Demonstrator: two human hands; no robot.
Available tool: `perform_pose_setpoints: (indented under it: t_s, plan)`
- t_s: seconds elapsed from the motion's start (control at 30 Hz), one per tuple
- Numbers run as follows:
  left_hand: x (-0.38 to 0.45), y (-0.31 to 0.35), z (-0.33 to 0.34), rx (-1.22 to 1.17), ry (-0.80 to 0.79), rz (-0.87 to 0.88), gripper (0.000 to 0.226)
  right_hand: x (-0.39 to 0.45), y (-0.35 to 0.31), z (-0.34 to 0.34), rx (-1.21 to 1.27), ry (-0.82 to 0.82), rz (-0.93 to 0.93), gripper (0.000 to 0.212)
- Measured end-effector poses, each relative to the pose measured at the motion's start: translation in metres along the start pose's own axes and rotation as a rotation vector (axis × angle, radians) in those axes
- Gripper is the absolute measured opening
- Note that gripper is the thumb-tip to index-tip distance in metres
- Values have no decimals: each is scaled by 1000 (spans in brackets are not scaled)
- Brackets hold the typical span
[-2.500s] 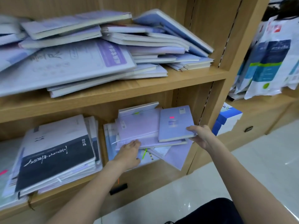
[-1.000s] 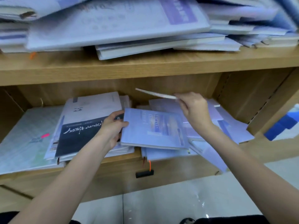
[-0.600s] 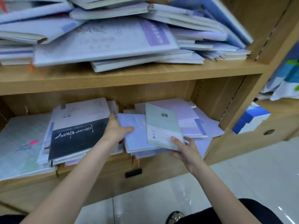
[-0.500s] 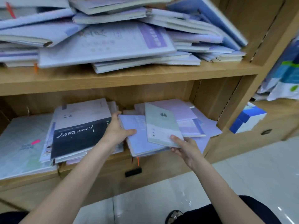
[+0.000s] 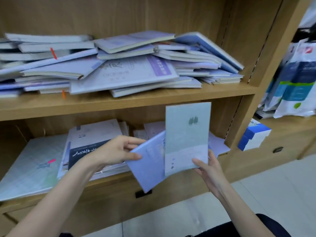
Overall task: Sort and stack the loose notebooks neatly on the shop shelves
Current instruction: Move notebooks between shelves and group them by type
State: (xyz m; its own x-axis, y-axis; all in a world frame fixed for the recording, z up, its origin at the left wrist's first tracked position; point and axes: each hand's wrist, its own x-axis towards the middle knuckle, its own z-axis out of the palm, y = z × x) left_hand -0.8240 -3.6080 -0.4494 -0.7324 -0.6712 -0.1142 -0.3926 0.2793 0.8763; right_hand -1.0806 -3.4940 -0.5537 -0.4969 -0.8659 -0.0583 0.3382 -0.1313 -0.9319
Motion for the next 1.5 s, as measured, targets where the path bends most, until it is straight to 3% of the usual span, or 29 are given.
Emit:
perform_pose_setpoints:
  t_s: [0.2, 0.37, 0.53, 0.7, 0.73, 0.8, 0.83, 0.9, 1.0, 1.07, 1.13, 1.2, 1.3, 1.43, 1.5]
  plan:
    - [-28, 65, -42, 9, 103, 386, 41, -20, -83, 38, -119, 2, -362, 25]
    - [-32, 113, -84, -206, 505, 553, 29, -8, -194, 93, -163, -17, -608, 26]
    - [1, 146, -135, -673, 727, 338, 18, 25, -267, 126, 32, -45, -482, 19]
    - [52, 168, -164, -690, 835, 153, 16, 53, -280, 149, 174, -117, -355, 26]
    - [62, 169, -167, -638, 892, 134, 13, 59, -283, 157, 188, -133, -351, 26]
    - [74, 171, -175, -302, 1005, 81, 45, 71, -289, 176, 187, -161, -324, 22]
    - [76, 171, -177, -60, 1012, 27, 56, 77, -291, 187, 161, -182, -296, 16]
    - [72, 163, -172, 305, 955, -18, 54, 87, -290, 211, 63, -227, -223, 7]
    - [59, 145, -161, 614, 933, 71, 36, 100, -280, 238, -78, -262, -184, 44]
    - [52, 138, -160, 680, 961, 155, 41, 106, -267, 247, -273, -244, -244, 59]
    - [47, 137, -155, 750, 879, 274, 49, 105, -254, 252, -586, -200, -345, 51]
    - [46, 135, -143, 931, 754, 345, 54, 104, -247, 250, -732, -168, -454, 45]
    - [47, 125, -131, 1084, 759, 363, 51, 99, -247, 235, -683, -122, -572, 34]
    - [33, 108, -91, 849, 967, 647, 37, 75, -232, 180, -545, -125, -615, 12]
    - [28, 92, -53, 793, 907, 785, 35, 56, -219, 145, -516, -136, -632, 11]
